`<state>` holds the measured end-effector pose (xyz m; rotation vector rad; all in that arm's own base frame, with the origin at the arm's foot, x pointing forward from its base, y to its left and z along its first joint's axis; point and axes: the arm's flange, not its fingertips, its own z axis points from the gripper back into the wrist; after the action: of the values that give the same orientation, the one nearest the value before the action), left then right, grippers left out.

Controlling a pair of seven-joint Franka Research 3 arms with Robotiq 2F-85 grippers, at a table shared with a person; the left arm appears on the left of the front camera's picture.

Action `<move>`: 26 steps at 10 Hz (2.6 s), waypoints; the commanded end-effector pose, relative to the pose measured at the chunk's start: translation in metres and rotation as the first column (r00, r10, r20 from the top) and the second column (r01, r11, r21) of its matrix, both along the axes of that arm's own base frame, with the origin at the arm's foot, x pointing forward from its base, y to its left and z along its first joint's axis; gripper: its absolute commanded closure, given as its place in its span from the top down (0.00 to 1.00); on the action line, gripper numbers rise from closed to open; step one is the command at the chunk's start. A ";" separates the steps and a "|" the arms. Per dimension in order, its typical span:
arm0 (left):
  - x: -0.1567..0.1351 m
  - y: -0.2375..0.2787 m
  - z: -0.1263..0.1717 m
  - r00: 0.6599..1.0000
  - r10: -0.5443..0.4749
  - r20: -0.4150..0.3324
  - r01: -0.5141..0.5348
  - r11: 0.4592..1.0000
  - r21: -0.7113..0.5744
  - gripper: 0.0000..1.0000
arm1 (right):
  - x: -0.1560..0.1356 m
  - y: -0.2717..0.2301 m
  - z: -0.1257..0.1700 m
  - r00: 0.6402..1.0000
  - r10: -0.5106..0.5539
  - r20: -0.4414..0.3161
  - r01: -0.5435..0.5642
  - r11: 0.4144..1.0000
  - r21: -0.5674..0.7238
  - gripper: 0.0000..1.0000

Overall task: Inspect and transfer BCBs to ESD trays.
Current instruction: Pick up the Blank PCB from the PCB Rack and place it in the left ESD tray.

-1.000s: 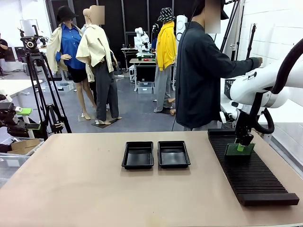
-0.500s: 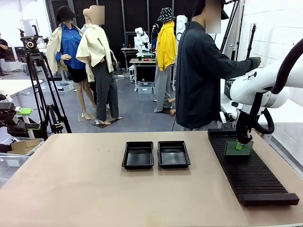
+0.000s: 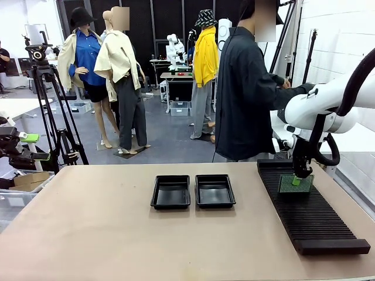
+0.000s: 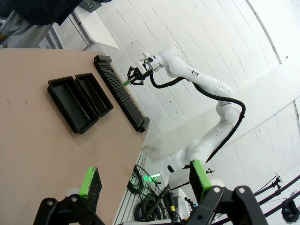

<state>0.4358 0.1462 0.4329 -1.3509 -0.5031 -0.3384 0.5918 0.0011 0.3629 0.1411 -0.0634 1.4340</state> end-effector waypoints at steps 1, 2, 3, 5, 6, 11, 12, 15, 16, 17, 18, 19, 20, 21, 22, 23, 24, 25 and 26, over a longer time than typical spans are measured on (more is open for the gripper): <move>-0.001 0.001 0.002 1.000 0.003 -0.003 -0.003 1.000 -0.004 1.00 | -0.008 0.003 0.001 1.000 -0.004 -0.019 0.003 0.999 -0.035 0.07; -0.001 0.001 0.002 1.000 0.003 -0.003 -0.003 1.000 -0.004 1.00 | -0.009 0.003 0.002 1.000 -0.010 -0.012 0.010 0.999 -0.033 0.07; -0.001 0.001 0.002 1.000 0.003 -0.003 -0.003 1.000 -0.004 1.00 | -0.010 0.003 0.003 1.000 -0.008 -0.009 0.007 0.999 -0.039 0.00; -0.001 0.001 0.002 1.000 0.003 -0.003 -0.003 1.000 -0.004 1.00 | -0.010 0.003 0.005 0.999 -0.025 -0.039 0.023 0.998 -0.051 0.00; -0.001 0.001 0.002 1.000 0.003 -0.003 -0.003 1.000 -0.004 1.00 | -0.010 0.007 0.015 0.999 -0.013 -0.043 0.011 0.999 -0.049 0.00; -0.001 0.001 0.002 1.000 0.003 -0.003 -0.003 1.000 -0.004 1.00 | -0.014 0.031 0.059 0.997 0.062 0.043 -0.058 0.995 -0.082 0.00; -0.001 0.001 0.002 1.000 0.003 -0.003 -0.003 1.000 -0.004 1.00 | -0.016 0.036 0.069 0.996 0.072 0.059 -0.067 0.994 -0.092 0.00; -0.001 0.001 0.002 1.000 0.003 -0.003 -0.003 1.000 -0.004 1.00 | -0.024 0.047 0.095 0.991 0.082 0.111 -0.068 0.991 -0.118 0.00; -0.001 0.001 0.002 1.000 0.003 -0.003 -0.003 1.000 -0.004 1.00 | -0.027 0.050 0.099 0.991 0.072 0.116 -0.058 0.991 -0.124 0.00; -0.001 0.001 0.002 1.000 0.003 -0.003 -0.003 1.000 -0.004 1.00 | -0.027 0.052 0.101 0.994 0.025 0.107 -0.011 0.991 -0.131 0.00; -0.001 0.001 0.002 1.000 0.003 -0.003 -0.003 1.000 -0.004 1.00 | -0.025 0.056 0.101 0.989 -0.071 0.131 0.087 0.989 -0.119 0.00; -0.001 0.001 0.002 1.000 0.003 -0.003 -0.003 1.000 -0.004 1.00 | -0.025 0.063 0.103 0.978 -0.143 0.152 0.156 0.985 -0.079 0.00; -0.001 0.001 0.002 1.000 0.003 -0.003 -0.003 1.000 -0.004 1.00 | -0.028 0.071 0.104 0.961 -0.226 0.162 0.237 0.970 -0.052 0.00; -0.001 0.001 0.002 1.000 0.003 -0.003 -0.003 1.000 -0.004 1.00 | -0.028 0.080 0.106 0.939 -0.304 0.160 0.313 0.949 -0.034 0.00; -0.001 0.001 0.002 1.000 0.003 -0.003 -0.003 1.000 -0.004 1.00 | -0.028 0.088 0.107 0.912 -0.367 0.181 0.378 0.925 -0.028 0.00; -0.001 0.001 0.002 1.000 0.003 -0.003 -0.003 1.000 -0.004 1.00 | -0.029 0.099 0.105 0.864 -0.454 0.218 0.464 0.886 0.005 0.00; -0.001 0.001 0.002 1.000 0.003 -0.003 -0.003 1.000 -0.004 1.00 | -0.032 0.110 0.100 0.789 -0.565 0.243 0.573 0.819 0.043 0.00; -0.001 0.001 0.002 1.000 0.003 -0.003 -0.003 1.000 -0.004 1.00 | -0.037 0.122 0.094 0.703 -0.668 0.244 0.679 0.733 0.049 0.00; -0.001 0.001 0.002 1.000 0.003 -0.003 -0.003 1.000 -0.004 1.00 | -0.041 0.132 0.090 0.645 -0.734 0.212 0.743 0.667 0.050 0.00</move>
<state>0.4359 0.1460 0.4328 -1.3510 -0.5026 -0.3387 0.5639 0.1209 0.4621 -0.0380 -0.2578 0.7145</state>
